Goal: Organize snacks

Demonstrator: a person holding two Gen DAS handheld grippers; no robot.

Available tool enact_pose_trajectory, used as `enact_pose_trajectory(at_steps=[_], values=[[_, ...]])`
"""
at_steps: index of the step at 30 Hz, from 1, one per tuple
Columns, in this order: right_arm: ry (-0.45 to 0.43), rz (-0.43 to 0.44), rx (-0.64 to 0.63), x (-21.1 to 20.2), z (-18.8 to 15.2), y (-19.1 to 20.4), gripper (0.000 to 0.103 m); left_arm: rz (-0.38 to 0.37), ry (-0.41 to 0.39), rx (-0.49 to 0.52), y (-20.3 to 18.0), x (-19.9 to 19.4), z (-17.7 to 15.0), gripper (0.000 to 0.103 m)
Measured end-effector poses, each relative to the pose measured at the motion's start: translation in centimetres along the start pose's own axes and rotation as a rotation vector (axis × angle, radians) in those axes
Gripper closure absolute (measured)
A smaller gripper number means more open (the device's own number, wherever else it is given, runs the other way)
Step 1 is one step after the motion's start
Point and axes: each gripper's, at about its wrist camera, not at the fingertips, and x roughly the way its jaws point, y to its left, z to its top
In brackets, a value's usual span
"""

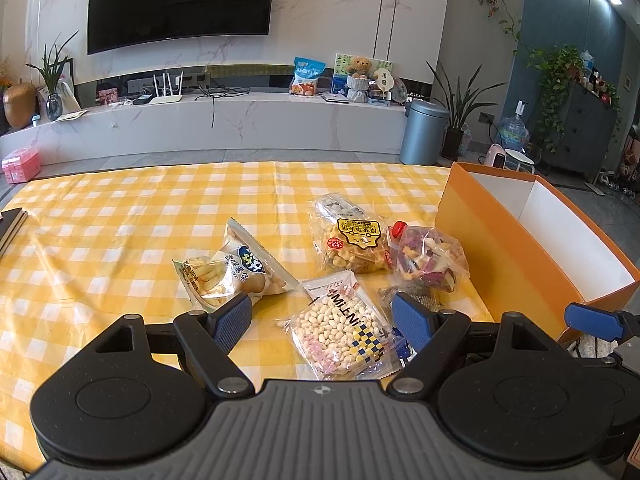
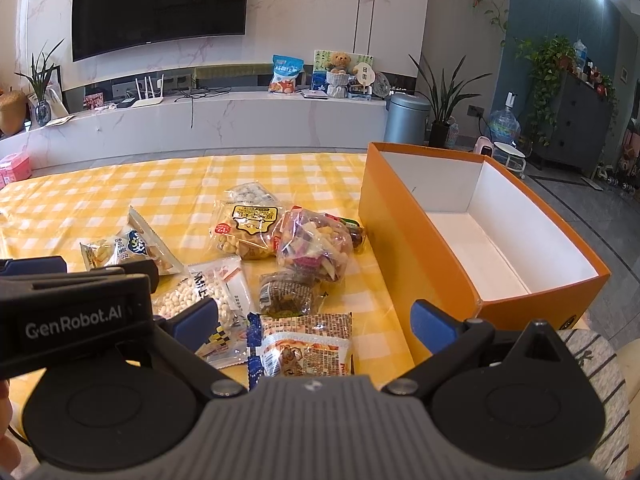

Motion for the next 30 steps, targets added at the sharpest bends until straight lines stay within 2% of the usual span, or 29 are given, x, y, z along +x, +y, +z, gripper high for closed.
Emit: enact_pose_trajectory(at_steps=[30], values=[[0.013, 0.008, 0.001, -0.2, 0.12, 0.47, 0.003, 0.009, 0.013, -0.003, 0.64, -0.05, -0.1, 0.01]])
